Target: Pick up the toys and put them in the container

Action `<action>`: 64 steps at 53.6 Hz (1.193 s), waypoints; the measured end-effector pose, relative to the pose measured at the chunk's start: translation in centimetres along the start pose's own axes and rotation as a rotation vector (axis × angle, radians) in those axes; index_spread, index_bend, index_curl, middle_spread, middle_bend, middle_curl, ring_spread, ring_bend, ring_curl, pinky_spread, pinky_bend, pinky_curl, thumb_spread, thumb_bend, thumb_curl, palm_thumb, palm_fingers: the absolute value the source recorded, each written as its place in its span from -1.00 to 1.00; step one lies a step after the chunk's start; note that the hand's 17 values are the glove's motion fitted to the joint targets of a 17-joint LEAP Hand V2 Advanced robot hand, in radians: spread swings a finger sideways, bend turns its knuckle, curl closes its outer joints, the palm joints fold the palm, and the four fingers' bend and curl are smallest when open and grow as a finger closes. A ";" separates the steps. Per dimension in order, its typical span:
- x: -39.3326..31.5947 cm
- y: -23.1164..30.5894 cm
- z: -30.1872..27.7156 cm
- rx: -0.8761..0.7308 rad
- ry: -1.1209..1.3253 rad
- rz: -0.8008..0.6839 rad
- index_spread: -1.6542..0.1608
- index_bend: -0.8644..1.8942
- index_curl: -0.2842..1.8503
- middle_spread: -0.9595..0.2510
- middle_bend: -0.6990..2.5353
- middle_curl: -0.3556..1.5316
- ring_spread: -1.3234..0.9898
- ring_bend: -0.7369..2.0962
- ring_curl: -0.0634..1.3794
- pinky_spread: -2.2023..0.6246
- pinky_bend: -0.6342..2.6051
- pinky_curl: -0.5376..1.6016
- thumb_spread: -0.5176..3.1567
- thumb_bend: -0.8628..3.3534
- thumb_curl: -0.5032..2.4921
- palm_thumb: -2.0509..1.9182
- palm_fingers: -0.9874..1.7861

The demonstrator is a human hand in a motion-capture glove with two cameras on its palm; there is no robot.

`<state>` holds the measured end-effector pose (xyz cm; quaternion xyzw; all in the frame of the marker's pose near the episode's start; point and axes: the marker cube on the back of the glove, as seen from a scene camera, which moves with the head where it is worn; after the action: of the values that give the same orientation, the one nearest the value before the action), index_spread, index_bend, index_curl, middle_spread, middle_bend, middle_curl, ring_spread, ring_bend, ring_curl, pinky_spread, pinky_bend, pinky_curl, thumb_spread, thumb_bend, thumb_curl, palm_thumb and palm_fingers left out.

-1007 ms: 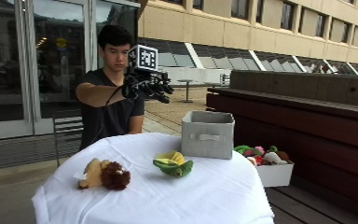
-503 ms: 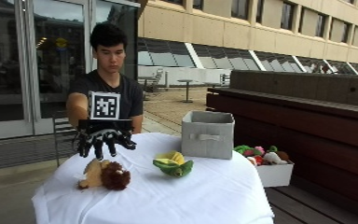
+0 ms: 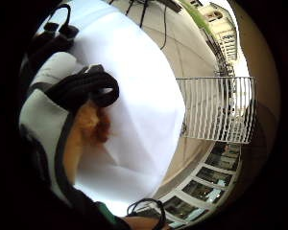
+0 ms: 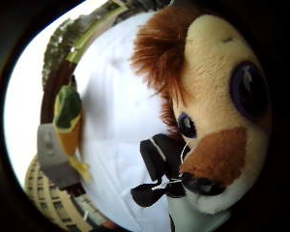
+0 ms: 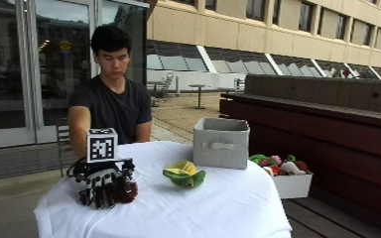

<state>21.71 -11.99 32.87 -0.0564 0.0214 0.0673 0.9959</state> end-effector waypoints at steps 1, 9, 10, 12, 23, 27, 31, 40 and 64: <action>0.1 0.0 -0.1 0.016 0.002 -0.003 0.39 -0.25 -0.54 0.16 -0.22 -0.04 -0.17 0.33 -0.42 0.38 0.14 -0.21 -0.11 -0.47 -0.40 0.32 0.19; -0.4 -0.3 -1.8 0.136 0.044 0.048 0.40 -0.22 -0.49 0.07 -0.13 0.00 -0.20 0.32 -0.41 0.27 0.02 -0.23 -0.24 -0.46 -0.33 0.41 0.43; -0.5 -0.3 -2.1 0.138 0.047 0.058 0.40 -0.22 -0.49 0.06 -0.13 0.00 -0.20 0.31 -0.41 0.27 0.01 -0.24 -0.27 -0.45 -0.32 0.42 0.46; -0.4 0.0 -2.7 0.108 0.041 0.042 0.40 -0.22 -0.48 0.05 -0.12 0.00 -0.20 0.31 -0.41 0.26 -0.02 -0.24 -0.32 -0.44 -0.30 0.45 0.50; -0.5 -0.9 -7.7 0.188 -0.021 0.076 0.40 -0.27 -0.46 0.00 -0.09 0.00 -0.18 0.33 -0.37 0.24 -0.11 -0.23 -0.45 -0.46 -0.24 0.47 0.56; -1.0 0.1 -10.5 0.094 -0.035 0.080 0.40 -0.28 -0.47 -0.01 -0.10 -0.01 -0.18 0.35 -0.36 0.23 -0.08 -0.21 -0.45 -0.49 -0.24 0.43 0.56; -1.5 -0.3 -13.6 0.156 -0.046 0.031 0.40 -0.28 -0.48 -0.04 -0.13 -0.01 -0.18 0.38 -0.33 0.23 -0.06 -0.19 -0.43 -0.51 -0.23 0.41 0.54; -5.5 0.0 -23.0 0.281 -0.014 -0.038 0.39 -0.30 -0.52 -0.08 -0.16 -0.01 -0.18 0.42 -0.30 0.23 -0.04 -0.16 -0.40 -0.52 -0.20 0.40 0.51; -27.3 9.2 -38.8 0.411 -0.020 -0.269 0.37 -0.27 -0.58 -0.15 -0.19 0.05 -0.18 0.43 -0.29 0.23 -0.06 -0.14 -0.35 -0.52 -0.11 0.42 0.51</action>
<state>-7.94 -10.98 -5.28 0.1456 0.0170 -0.0712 0.9866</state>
